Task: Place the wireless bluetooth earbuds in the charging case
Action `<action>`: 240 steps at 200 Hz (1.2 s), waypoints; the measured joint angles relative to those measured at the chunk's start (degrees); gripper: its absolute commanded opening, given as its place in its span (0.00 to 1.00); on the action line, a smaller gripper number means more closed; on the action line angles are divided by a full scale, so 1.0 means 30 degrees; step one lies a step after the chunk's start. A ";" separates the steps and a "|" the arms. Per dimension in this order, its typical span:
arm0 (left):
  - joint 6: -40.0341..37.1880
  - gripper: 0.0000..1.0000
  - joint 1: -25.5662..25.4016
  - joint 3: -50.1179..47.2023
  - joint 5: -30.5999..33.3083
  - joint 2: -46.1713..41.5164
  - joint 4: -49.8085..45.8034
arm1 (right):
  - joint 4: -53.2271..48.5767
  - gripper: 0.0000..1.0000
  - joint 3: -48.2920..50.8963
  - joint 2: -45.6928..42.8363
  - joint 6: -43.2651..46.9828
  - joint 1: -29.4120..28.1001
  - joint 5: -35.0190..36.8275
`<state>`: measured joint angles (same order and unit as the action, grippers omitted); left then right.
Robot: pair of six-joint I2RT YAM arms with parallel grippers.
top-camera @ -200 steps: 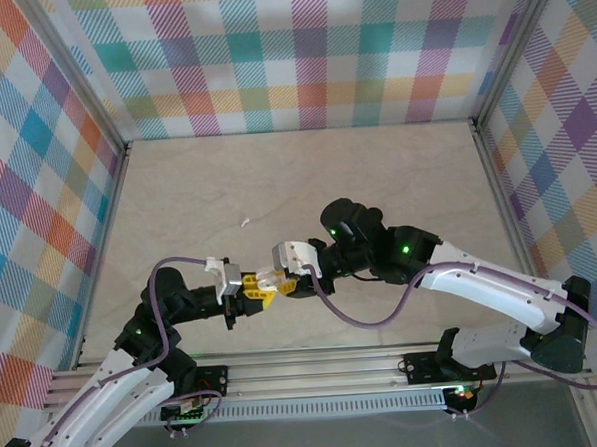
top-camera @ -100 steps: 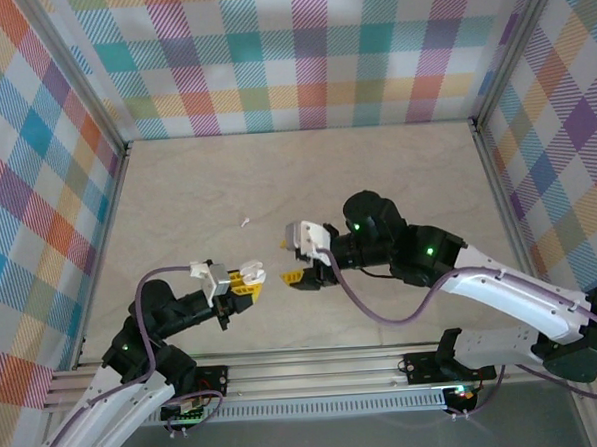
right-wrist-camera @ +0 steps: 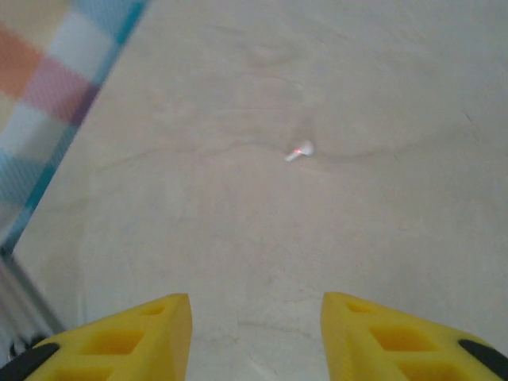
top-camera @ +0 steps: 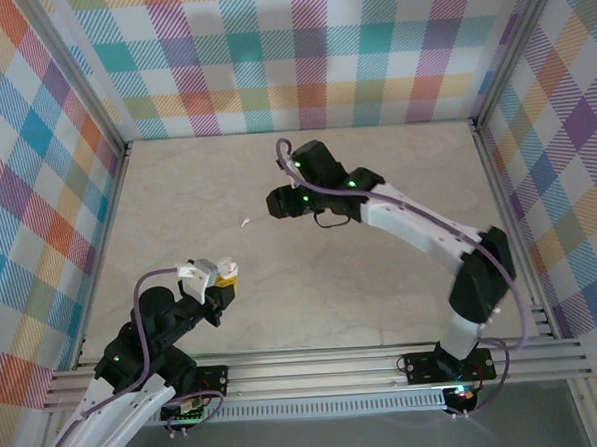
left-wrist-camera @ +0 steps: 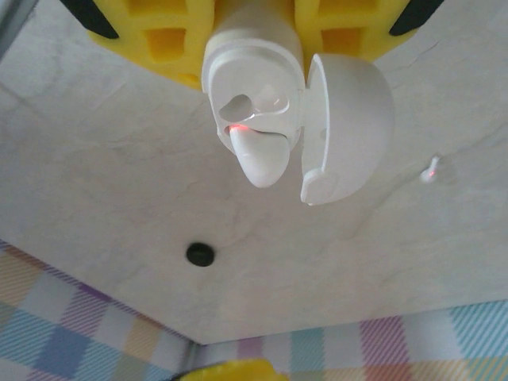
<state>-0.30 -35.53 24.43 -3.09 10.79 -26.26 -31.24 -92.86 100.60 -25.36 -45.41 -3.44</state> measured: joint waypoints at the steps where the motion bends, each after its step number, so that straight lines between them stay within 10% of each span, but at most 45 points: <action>1: 0.0015 0.00 0.0000 0.0000 0.0051 -0.0022 -0.0022 | -0.0036 0.44 -0.0073 0.0095 -0.0109 0.0015 0.0015; 87: 0.1333 0.00 0.0000 -0.0029 0.1705 -0.1428 -0.0714 | -0.6033 0.39 -1.3981 1.4149 -0.6076 -0.1188 0.3869; 240: 0.1683 0.00 0.0000 -0.0481 0.1413 -0.1064 -0.0168 | -0.4473 0.47 -1.6626 1.7274 -0.7315 -0.1931 0.8233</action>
<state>4.75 -35.53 22.98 1.15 7.60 -26.76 -44.66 -142.74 152.42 -47.31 -51.20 21.26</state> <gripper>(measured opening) 0.169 0.461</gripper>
